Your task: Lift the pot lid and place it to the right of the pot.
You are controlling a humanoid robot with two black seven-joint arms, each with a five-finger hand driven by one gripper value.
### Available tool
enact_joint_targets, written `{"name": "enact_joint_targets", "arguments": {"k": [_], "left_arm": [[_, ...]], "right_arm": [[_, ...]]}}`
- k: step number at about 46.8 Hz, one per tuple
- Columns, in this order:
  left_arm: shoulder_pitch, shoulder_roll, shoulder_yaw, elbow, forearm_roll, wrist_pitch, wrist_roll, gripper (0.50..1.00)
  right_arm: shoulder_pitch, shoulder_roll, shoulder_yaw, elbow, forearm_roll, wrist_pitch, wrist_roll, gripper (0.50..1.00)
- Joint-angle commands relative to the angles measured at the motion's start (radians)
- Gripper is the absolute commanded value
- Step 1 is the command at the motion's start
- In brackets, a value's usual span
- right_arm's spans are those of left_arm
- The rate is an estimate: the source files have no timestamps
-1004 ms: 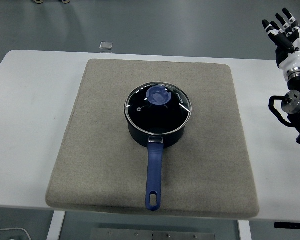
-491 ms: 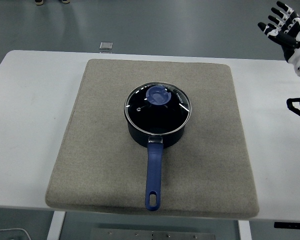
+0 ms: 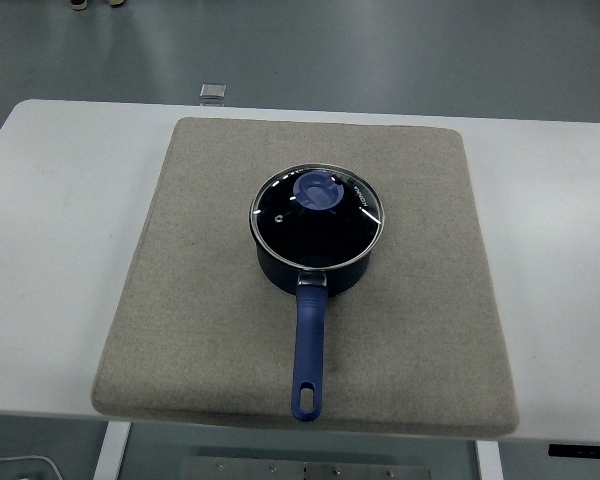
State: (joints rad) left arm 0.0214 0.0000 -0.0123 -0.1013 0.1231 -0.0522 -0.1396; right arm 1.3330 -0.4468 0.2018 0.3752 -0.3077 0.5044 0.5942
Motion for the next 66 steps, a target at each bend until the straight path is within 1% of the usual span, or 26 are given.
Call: {"name": "enact_joint_targets", "arguments": {"k": [1,4,6,11,17,23,28,38,48,61,66], "left_arm": [[0.000,0.000,0.000,0.000,0.000,0.000,0.000,1.000],[0.000,0.000,0.000,0.000,0.001,0.000,0.000,1.000],[0.000,0.000,0.000,0.000,0.001,0.000,0.000,1.000],[0.000,0.000,0.000,0.000,0.000,0.000,0.000,1.000],[0.000,0.000,0.000,0.000,0.000,0.000,0.000,1.000],[0.000,0.000,0.000,0.000,0.001,0.000,0.000,1.000],[0.000,0.000,0.000,0.000,0.001,0.000,0.000,1.000],[0.000,0.000,0.000,0.000,0.001,0.000,0.000,1.000],[0.000,0.000,0.000,0.000,0.001,0.000,0.000,1.000],[0.000,0.000,0.000,0.000,0.001,0.000,0.000,1.000],[0.000,0.000,0.000,0.000,0.001,0.000,0.000,1.000]], "right_arm": [[0.032,-0.009,0.001,0.019,-0.080,0.063,0.017,0.895],[0.048,-0.018,0.001,0.046,-0.151,0.088,0.017,0.895],[0.061,-0.020,0.001,0.068,-0.189,0.092,0.017,0.893],[0.081,-0.024,0.001,0.138,-0.289,0.094,0.017,0.893],[0.110,-0.050,0.002,0.244,-0.421,0.091,0.017,0.893],[0.146,-0.073,0.001,0.344,-0.514,0.083,0.017,0.893],[0.170,-0.076,0.001,0.383,-0.577,0.080,0.017,0.893],[0.181,-0.076,0.004,0.459,-0.668,0.075,0.017,0.893],[0.173,-0.069,0.004,0.559,-0.792,0.033,0.017,0.891],[0.137,-0.053,0.001,0.649,-0.929,-0.072,0.017,0.889],[0.123,-0.052,0.001,0.691,-0.962,-0.098,0.017,0.889]]}}
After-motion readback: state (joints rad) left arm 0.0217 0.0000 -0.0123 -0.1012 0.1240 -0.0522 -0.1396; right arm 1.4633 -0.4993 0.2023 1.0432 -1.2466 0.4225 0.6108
